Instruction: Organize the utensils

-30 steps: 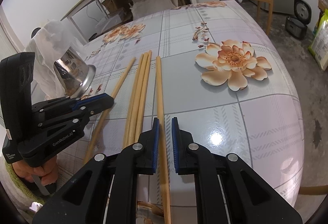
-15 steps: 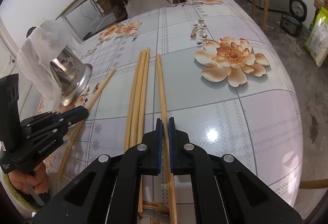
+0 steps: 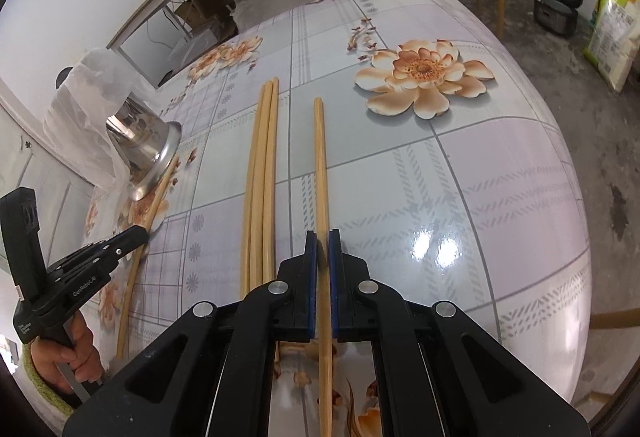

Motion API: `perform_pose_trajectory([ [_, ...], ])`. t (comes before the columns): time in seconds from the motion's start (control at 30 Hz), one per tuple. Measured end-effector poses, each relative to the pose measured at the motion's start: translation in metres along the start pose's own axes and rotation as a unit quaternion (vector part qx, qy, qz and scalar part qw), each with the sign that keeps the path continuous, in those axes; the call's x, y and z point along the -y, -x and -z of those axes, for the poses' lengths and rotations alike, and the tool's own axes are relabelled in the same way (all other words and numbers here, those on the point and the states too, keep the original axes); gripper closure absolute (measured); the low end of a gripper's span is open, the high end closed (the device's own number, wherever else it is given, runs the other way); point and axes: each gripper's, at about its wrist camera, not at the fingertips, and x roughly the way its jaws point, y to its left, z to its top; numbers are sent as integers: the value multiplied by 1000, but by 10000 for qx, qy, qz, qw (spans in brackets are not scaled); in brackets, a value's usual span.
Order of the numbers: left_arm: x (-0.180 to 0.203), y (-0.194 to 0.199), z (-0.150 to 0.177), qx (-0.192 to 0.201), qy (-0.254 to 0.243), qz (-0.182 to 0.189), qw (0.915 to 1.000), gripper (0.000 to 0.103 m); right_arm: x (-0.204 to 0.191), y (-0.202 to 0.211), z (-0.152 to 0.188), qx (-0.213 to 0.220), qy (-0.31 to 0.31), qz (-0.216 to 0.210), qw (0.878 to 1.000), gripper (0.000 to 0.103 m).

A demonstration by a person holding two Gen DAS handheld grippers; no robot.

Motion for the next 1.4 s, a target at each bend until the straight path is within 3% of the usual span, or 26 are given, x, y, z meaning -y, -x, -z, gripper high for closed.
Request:
perform_pose_trajectory([
  [0.5, -11, 14, 14, -100, 419, -60, 9991, 97, 3, 3, 6, 42, -176, -11, 9998, 99],
  [0.8, -8, 13, 13, -309, 530, 150, 9980, 97, 3, 3, 6, 53, -189, -7, 9998, 99],
  [0.97, -10, 15, 13, -500, 543, 425, 9964, 87, 3, 3, 6, 58, -186, -7, 9998, 99],
  [1.17, -12, 27, 20, -601, 311, 572, 9961, 82, 2, 3, 6, 50, -177, -8, 9998, 99],
  [1.4, -1, 32, 34, -627, -317, 53, 9975, 81, 2, 3, 6, 47, -172, -40, 9998, 99],
])
